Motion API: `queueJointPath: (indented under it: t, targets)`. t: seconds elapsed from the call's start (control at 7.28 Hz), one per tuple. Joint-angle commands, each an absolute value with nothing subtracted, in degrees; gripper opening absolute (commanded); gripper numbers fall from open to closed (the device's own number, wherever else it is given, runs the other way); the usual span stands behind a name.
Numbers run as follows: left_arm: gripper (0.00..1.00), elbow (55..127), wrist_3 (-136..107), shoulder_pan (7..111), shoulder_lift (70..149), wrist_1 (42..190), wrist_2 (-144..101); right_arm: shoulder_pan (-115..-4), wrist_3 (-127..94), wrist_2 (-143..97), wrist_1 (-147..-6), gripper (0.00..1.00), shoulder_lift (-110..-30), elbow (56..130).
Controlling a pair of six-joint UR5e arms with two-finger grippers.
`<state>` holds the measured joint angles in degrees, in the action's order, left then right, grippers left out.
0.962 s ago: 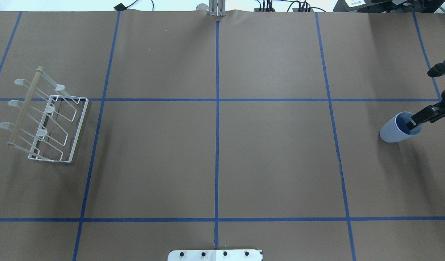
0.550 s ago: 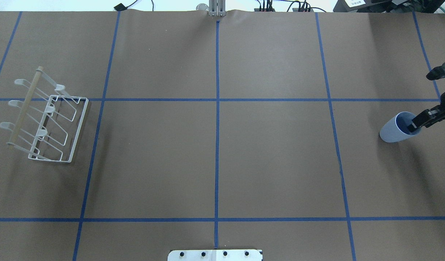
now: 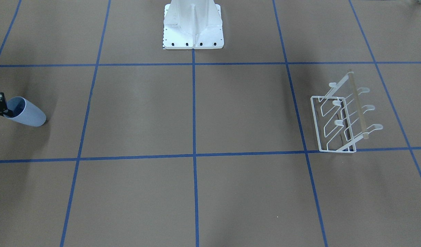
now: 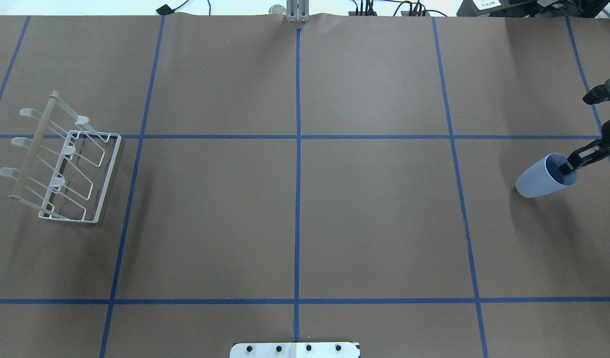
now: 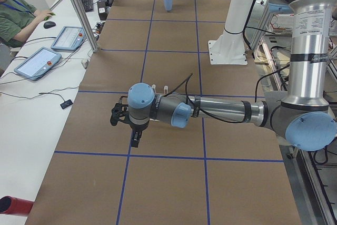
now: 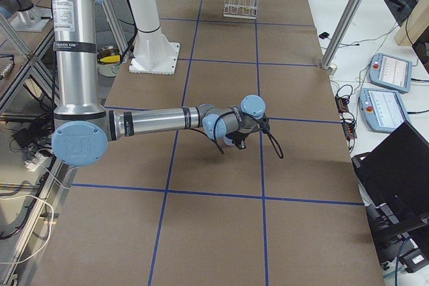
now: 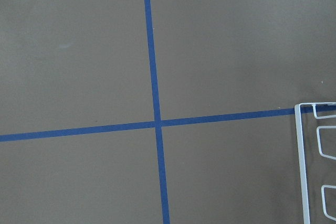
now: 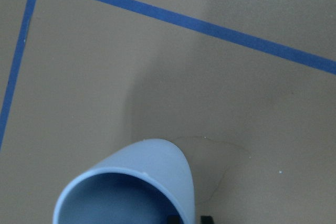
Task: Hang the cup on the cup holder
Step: 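Lift the blue cup with the right gripper while the left arm swings in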
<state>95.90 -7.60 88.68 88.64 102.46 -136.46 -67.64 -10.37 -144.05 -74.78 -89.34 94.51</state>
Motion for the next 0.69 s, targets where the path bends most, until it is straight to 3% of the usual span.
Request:
queueJointPath:
  t: [0.0,0.55]
  targets:
    - [0.98,96.2,-12.9,88.4,90.4,102.8,-136.4,-68.2,-18.7,-149.7,-68.6,0.0,-88.2,97.9]
    - [0.98,96.4,-27.3,84.6,92.4,120.6,-135.9,-65.1,-58.0,-137.6,-32.2,0.0,-83.9,98.3]
